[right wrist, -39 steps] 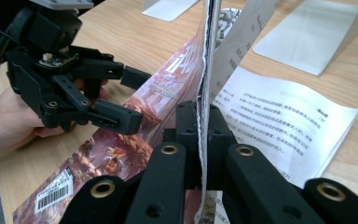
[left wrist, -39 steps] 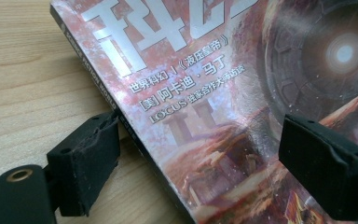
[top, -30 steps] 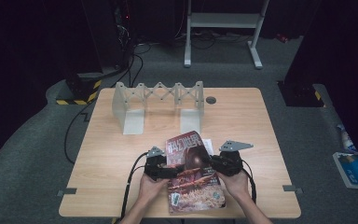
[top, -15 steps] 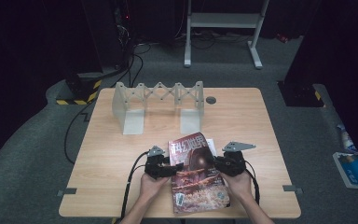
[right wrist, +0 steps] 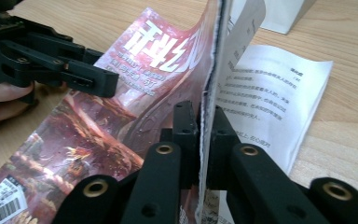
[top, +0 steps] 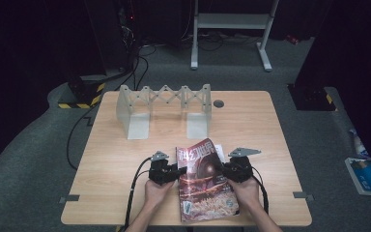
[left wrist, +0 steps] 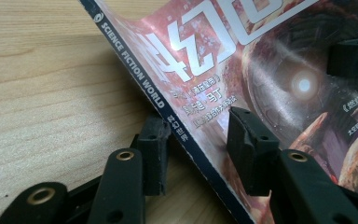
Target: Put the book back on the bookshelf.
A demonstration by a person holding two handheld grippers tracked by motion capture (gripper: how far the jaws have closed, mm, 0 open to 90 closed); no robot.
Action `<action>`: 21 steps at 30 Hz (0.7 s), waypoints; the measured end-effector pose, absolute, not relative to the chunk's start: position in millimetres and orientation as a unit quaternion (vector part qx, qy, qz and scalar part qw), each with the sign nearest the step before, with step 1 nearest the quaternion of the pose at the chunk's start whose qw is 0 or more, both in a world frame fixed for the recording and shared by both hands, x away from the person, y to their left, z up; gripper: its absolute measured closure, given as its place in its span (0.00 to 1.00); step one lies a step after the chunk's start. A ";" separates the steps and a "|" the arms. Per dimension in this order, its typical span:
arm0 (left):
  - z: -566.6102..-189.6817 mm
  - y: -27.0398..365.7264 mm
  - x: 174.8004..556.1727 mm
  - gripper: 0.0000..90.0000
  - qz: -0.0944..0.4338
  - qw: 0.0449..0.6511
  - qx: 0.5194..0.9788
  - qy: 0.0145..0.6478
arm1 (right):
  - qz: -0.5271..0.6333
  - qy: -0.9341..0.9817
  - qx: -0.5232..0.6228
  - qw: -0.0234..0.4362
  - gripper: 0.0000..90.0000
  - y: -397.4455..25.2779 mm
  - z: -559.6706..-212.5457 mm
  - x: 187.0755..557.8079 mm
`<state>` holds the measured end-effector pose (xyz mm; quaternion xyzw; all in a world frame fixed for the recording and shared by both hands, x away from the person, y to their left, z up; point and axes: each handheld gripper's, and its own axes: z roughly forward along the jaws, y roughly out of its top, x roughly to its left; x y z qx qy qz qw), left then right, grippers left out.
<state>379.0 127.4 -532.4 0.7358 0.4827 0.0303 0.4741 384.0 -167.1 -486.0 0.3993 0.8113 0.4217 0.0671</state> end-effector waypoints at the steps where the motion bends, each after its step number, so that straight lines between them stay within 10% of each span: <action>1: -532.3 127.6 379.0 0.67 0.029 0.473 0.736 0.484 | 0.420 0.812 0.400 0.069 0.92 -167.1 -486.3 384.4; 14: -532.5 126.9 378.5 0.68 0.034 0.474 0.736 0.483 | 0.381 0.792 0.464 0.108 0.75 -198.6 -493.4 387.7; 21: -532.5 127.0 378.6 0.68 0.033 0.474 0.736 0.483 | 0.377 0.772 0.497 0.119 0.87 -216.0 -494.3 389.3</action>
